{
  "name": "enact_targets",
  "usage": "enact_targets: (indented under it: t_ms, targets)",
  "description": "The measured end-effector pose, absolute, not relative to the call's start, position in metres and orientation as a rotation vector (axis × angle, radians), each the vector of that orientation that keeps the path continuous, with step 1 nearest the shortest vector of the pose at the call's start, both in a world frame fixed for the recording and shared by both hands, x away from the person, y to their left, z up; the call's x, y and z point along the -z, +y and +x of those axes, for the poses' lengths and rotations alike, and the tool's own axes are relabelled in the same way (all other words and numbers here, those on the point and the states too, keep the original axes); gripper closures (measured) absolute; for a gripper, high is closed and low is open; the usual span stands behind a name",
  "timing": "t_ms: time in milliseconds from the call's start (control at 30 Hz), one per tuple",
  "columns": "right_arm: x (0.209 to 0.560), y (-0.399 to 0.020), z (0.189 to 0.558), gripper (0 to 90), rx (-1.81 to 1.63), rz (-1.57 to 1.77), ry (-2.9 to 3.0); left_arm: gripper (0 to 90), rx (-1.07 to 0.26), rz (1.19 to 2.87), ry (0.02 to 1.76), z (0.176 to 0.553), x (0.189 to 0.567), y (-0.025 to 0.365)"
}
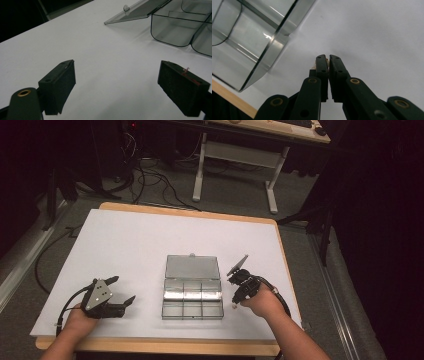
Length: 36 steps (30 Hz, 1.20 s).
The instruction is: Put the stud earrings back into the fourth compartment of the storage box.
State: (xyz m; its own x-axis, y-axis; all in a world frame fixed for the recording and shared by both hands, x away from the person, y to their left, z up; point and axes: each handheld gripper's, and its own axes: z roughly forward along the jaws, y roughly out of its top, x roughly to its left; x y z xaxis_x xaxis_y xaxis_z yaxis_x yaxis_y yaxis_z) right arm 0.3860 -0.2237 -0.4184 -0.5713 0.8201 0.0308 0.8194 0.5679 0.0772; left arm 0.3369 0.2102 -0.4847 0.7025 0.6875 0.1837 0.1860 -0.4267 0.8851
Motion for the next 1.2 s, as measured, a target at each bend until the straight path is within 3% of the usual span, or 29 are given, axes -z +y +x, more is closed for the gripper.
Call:
enact_targets:
  t_ms: [500,1200]
  targets:
    - [0.395,-0.222,0.382,87.3,-0.164,1.433,2.791,15.1,-0.672,1.960,0.674,0.337,0.485,0.211]
    - [0.364,-0.175,0.384,87.2,-0.172,1.303,2.836,15.1,-0.674,1.960,0.671,0.336,0.484,0.211]
